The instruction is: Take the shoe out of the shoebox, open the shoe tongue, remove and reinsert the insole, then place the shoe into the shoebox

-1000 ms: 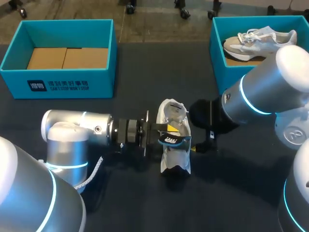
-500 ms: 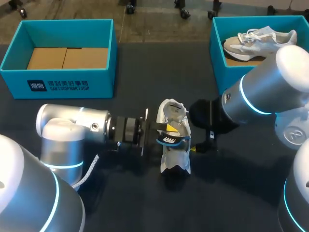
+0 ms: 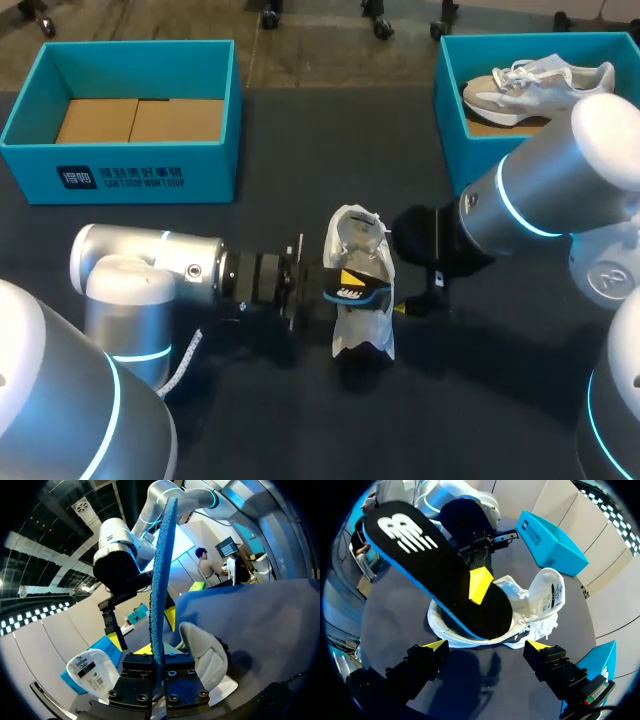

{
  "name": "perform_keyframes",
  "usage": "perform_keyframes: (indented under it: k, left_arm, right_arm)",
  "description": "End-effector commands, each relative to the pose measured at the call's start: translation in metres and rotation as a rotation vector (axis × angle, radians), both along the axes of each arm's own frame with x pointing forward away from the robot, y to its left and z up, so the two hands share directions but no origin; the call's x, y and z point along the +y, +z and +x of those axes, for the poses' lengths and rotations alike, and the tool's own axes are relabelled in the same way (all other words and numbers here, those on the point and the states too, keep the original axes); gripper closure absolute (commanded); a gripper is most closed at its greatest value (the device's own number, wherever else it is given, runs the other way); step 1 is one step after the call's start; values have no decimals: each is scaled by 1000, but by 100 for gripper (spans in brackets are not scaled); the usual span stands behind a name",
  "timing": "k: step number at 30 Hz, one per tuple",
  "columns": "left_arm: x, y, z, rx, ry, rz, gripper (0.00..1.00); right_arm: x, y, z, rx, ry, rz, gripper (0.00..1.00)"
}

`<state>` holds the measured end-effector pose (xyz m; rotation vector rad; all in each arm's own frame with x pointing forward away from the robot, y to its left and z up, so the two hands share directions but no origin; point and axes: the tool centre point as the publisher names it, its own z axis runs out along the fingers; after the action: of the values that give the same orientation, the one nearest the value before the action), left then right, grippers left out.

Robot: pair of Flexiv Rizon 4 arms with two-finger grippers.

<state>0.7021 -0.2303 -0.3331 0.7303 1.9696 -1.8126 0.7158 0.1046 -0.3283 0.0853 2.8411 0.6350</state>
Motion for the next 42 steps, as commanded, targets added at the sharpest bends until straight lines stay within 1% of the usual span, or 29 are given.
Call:
perform_keyframes:
  k: [1, 4, 8, 11, 12, 13, 14, 16, 18, 21, 23, 26, 27, 28, 30, 32, 33, 38, 42]
  left_arm:
    - [-10, -11, 6, -14, 5, -2, 100]
    - [-11, -15, 13, -32, 15, 4, 100]
    - [-13, -14, 23, -51, 38, 5, 100]
    - [-14, -12, 22, -53, 33, 11, 100]
    - [-14, -10, 20, -54, 30, 11, 92]
    - [-13, -8, 18, -53, 26, 8, 75]
    - [-12, -5, 16, -53, 23, 5, 67]
    - [-11, -2, 14, -53, 19, 2, 64]
    - [-9, 3, 11, -55, 12, -2, 65]
    - [-6, 8, 7, -66, 2, 8, 69]
    - [-3, 11, 5, -71, -1, 15, 74]
    - [-1, 12, 4, -82, -1, 32, 75]
    - [0, 11, 3, -84, 4, 44, 81]
    - [1, 10, 3, -85, 7, 46, 84]
    - [2, 7, 4, -80, 18, 57, 88]
    - [3, 4, 4, -82, 25, 77, 95]
    - [3, 2, 5, -80, 26, 87, 100]
    - [1, -8, 8, -85, 37, 134, 100]
    - [-1, -13, 12, -90, 48, 146, 100]
  right_arm:
    - [0, 0, -1, -1, -1, 0, 0]
    - [0, 0, -1, -1, -1, 0, 0]
    - [0, 0, -1, -1, -1, 0, 0]
    - [0, 0, -1, -1, -1, 0, 0]
    - [0, 0, -1, -1, -1, 0, 0]
    - [0, 0, -1, -1, -1, 0, 0]
    - [0, 0, -1, -1, -1, 0, 0]
    - [0, 0, -1, -1, -1, 0, 0]
    - [0, 0, -1, -1, -1, 0, 0]
    - [0, 0, -1, -1, -1, 0, 0]
    - [0, 0, -1, -1, -1, 0, 0]
    - [0, 0, -1, -1, -1, 0, 0]
    - [0, 0, -1, -1, -1, 0, 0]
    - [0, 0, -1, -1, -1, 0, 0]
    - [0, 0, -1, -1, -1, 0, 0]
    - [0, 0, -1, -1, -1, 0, 0]
    - [0, 0, -1, -1, -1, 0, 0]
    - [0, 0, -1, -1, -1, 0, 0]
    - [0, 0, -1, -1, -1, 0, 0]
